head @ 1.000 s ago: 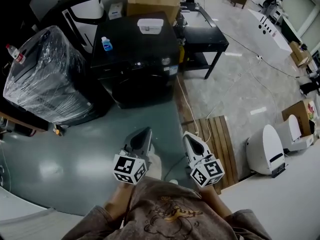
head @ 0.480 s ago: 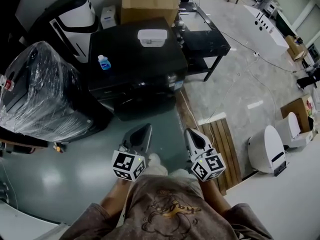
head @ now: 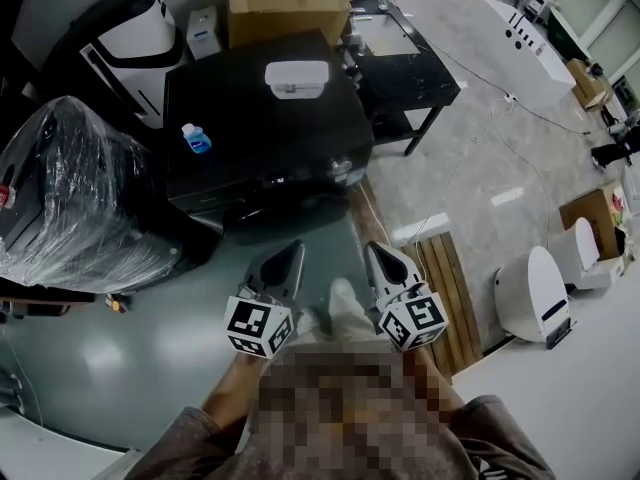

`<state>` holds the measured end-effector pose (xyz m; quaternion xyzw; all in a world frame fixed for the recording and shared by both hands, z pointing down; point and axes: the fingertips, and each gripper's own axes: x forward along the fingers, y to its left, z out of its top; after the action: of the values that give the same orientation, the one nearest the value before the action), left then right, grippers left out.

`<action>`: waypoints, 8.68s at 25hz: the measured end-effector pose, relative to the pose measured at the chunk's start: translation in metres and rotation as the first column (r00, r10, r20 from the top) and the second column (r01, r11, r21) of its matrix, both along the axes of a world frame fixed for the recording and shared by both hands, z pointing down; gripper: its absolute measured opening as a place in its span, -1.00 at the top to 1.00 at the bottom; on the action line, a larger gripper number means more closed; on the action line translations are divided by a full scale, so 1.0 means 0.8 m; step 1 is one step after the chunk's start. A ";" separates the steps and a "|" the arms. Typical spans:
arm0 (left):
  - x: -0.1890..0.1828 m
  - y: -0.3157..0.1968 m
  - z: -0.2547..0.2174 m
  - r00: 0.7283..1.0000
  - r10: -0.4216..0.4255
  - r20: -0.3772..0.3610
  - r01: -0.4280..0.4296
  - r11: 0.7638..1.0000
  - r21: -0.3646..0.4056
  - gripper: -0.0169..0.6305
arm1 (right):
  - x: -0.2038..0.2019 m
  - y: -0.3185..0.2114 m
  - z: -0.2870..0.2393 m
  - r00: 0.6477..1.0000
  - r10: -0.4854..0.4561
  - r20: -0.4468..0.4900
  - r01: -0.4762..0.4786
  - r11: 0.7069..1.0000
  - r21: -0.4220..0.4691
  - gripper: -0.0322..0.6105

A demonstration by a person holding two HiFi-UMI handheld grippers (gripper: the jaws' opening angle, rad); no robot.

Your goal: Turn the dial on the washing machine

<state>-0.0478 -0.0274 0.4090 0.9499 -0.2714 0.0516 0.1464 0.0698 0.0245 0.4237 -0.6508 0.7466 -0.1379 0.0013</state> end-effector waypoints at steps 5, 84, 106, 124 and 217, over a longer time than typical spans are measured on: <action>0.015 -0.022 -0.004 0.999 -0.042 0.003 0.042 0.999 -0.004 0.95 | 0.020 -0.037 0.005 0.999 -0.043 -0.006 0.043 0.999 -0.001 0.89; 0.043 -0.091 0.051 0.973 -0.216 0.082 0.223 0.970 -0.092 0.95 | 0.111 -0.297 0.263 0.985 -0.012 0.173 0.079 0.918 -0.389 0.08; 0.051 -0.082 0.053 0.968 -0.232 0.101 0.241 0.966 -0.089 0.95 | 0.116 -0.301 0.261 0.791 0.100 0.604 0.118 0.943 -0.312 0.08; 0.051 -0.080 0.056 0.962 -0.250 0.113 0.261 0.961 -0.092 0.95 | 0.123 -0.298 0.268 0.522 0.160 0.838 0.084 0.968 -0.237 0.08; 0.044 -0.063 0.072 0.961 -0.235 0.144 0.253 0.961 -0.116 0.95 | 0.115 -0.294 0.275 0.397 0.204 0.895 -0.003 0.975 -0.221 0.06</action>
<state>-0.0125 -0.0774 0.4668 0.8919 -0.3914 0.1123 0.1969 0.1616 -0.2105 0.6434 -0.5119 0.5661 -0.5385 0.3571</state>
